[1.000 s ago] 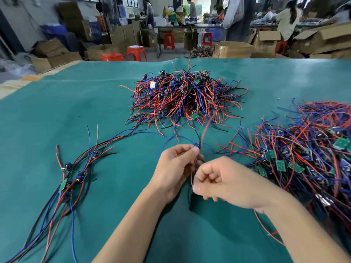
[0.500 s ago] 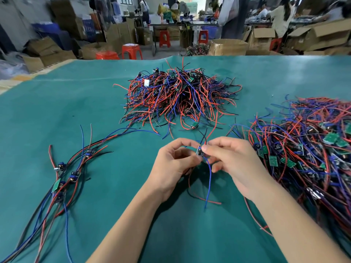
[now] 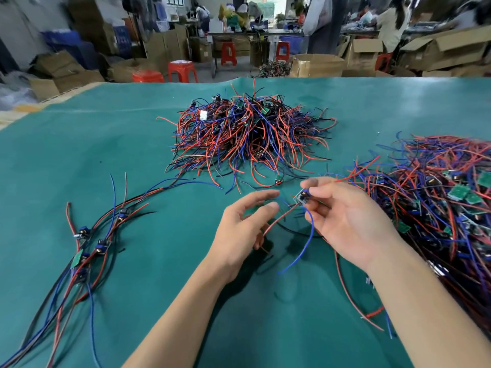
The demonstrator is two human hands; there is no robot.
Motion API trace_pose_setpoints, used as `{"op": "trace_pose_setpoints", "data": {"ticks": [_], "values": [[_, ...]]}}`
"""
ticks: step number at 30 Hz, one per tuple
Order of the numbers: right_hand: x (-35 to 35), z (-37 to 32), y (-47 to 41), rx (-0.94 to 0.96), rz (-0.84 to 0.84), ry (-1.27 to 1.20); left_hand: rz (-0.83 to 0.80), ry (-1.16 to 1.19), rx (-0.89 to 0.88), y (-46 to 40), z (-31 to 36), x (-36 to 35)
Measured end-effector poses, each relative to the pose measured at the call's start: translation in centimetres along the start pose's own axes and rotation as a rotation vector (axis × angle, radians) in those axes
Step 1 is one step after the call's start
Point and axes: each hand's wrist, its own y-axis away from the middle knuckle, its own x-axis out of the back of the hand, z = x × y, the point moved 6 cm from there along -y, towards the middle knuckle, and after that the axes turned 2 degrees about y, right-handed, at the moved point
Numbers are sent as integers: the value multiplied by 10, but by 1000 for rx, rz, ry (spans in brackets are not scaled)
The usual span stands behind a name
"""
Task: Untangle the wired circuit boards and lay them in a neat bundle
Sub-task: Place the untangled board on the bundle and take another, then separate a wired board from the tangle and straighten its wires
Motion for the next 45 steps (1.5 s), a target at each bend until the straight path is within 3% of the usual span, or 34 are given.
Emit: {"op": "trace_pose_setpoints", "data": {"ticks": [7,15,19,26,31,36,40,42,45], "values": [[-4,7,-1,119,-69,219,-182,51,32,5,2,-10],[-8,6,1,194,-11,253,-236,79,72,8,3,-13],[-10,3,2,280,28,409,-244,15,71,8,3,-14],[10,-12,2,468,237,602,-276,-10,85,9,4,-15],[39,-32,6,595,503,591,-285,-11,77,10,4,-16],[78,-46,13,636,719,379,-292,-8,65,10,4,-17],[103,-60,29,677,1005,381,-193,87,63,6,6,-10],[84,-59,28,696,944,520,-139,150,46,4,6,-7],[20,-36,17,660,490,776,-103,216,36,4,7,-6]]}}
